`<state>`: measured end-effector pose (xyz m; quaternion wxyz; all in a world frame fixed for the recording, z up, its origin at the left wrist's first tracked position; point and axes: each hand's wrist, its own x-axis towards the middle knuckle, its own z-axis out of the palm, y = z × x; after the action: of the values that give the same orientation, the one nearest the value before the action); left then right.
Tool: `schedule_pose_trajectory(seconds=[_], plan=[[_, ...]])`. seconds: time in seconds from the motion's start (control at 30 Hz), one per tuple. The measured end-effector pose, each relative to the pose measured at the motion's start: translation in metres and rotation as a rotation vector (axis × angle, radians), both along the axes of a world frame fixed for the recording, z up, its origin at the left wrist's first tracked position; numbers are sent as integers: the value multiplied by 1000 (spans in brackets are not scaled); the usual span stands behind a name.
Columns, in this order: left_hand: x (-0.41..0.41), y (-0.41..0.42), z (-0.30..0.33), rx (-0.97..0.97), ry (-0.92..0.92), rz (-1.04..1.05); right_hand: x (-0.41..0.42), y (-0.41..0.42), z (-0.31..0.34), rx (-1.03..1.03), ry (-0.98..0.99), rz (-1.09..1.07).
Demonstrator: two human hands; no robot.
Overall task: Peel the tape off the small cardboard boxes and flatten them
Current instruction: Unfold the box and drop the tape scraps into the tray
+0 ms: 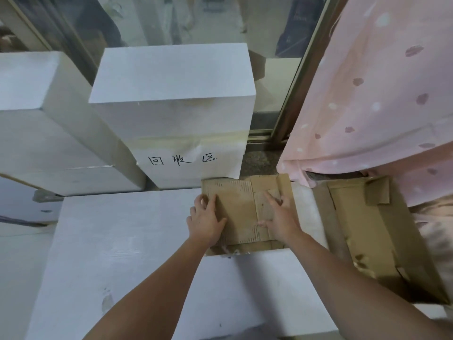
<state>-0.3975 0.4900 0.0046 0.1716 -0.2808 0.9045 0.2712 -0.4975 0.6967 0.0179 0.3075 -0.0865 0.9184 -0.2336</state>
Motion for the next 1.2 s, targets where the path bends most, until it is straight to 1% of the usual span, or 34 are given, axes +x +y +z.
schedule_pose_trajectory(seconds=[0.07,0.13,0.2,0.27,0.37,0.43,0.47,0.53,0.6,0.73,0.8,0.9,1.07,1.2], plan=[[5,2,-4,-89,10,-80,1,3,-5,-8,5,-2],[5,4,-5,-134,102,-245,2,4,-5,0,15,8],[0,7,-7,-116,157,-414,1,4,-5,119,117,79],[-5,11,-8,-76,100,-472,0,3,-2,244,218,156],[-10,14,-9,-102,28,-472,0,-3,3,276,298,292],[-13,14,-8,-123,13,-472,6,-6,2,263,299,413],[-12,15,-7,-136,0,-475,11,-6,0,252,284,438],[-11,18,-5,-136,-37,-466,18,-4,-4,229,264,427],[-9,19,-4,-88,-59,-427,21,-3,-7,216,261,414],[-9,20,-1,-57,-94,-415,20,0,-6,225,199,412],[-11,24,0,-95,-126,-434,23,0,-7,229,196,419],[-15,34,-4,-203,-166,-479,25,-2,-7,247,193,408],[-15,33,-7,-211,-193,-497,31,-12,-7,305,244,442],[-19,33,-8,-226,-199,-509,23,-12,-13,268,201,410]])
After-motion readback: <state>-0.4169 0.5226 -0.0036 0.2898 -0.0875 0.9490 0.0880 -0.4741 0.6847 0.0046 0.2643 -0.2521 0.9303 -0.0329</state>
